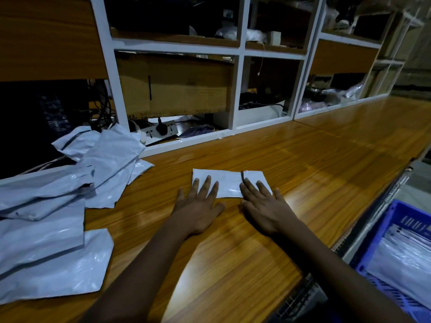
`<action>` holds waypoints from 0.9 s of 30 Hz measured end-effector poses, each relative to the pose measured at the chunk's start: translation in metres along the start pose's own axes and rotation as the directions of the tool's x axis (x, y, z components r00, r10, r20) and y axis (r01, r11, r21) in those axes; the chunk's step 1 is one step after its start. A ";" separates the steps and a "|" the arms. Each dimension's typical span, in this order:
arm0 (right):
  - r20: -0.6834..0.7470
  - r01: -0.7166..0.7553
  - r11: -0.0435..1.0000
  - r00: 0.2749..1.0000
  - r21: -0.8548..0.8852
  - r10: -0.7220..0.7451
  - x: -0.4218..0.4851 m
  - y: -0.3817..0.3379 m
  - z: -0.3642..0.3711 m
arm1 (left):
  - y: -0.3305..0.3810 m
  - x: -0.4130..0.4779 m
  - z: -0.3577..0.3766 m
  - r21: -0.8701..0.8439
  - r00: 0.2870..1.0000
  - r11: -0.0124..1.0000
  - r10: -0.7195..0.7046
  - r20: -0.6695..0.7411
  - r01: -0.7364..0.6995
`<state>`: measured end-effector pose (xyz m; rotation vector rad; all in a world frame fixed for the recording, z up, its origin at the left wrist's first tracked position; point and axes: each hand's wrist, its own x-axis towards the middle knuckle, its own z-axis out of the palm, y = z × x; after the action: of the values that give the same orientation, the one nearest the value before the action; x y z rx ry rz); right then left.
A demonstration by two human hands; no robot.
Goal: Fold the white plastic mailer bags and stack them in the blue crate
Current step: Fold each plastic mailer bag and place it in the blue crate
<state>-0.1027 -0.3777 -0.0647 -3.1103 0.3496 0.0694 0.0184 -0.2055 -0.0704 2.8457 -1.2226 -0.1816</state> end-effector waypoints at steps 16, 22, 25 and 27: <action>-0.029 0.079 0.996 0.997 0.028 -0.078 -0.008 -0.002 0.005 | -0.002 -0.014 0.003 0.085 0.988 0.985 0.153 -0.027 -0.150; -0.061 -0.038 0.999 0.997 0.032 0.040 -0.025 -0.015 -0.011 | -0.004 -0.019 -0.005 0.061 0.999 0.997 0.045 -0.023 -0.044; -0.188 -0.104 0.988 0.974 0.118 0.125 -0.022 -0.014 -0.009 | -0.004 -0.020 -0.002 0.093 0.998 0.996 0.019 -0.063 -0.013; -0.289 -0.098 0.959 0.941 0.267 0.177 -0.018 -0.010 -0.010 | -0.003 -0.018 0.001 0.105 0.992 0.994 0.011 -0.127 0.002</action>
<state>-0.1176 -0.3636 -0.0537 -2.8365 0.5365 -0.4340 0.0076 -0.1905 -0.0702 2.8894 -1.2488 0.0654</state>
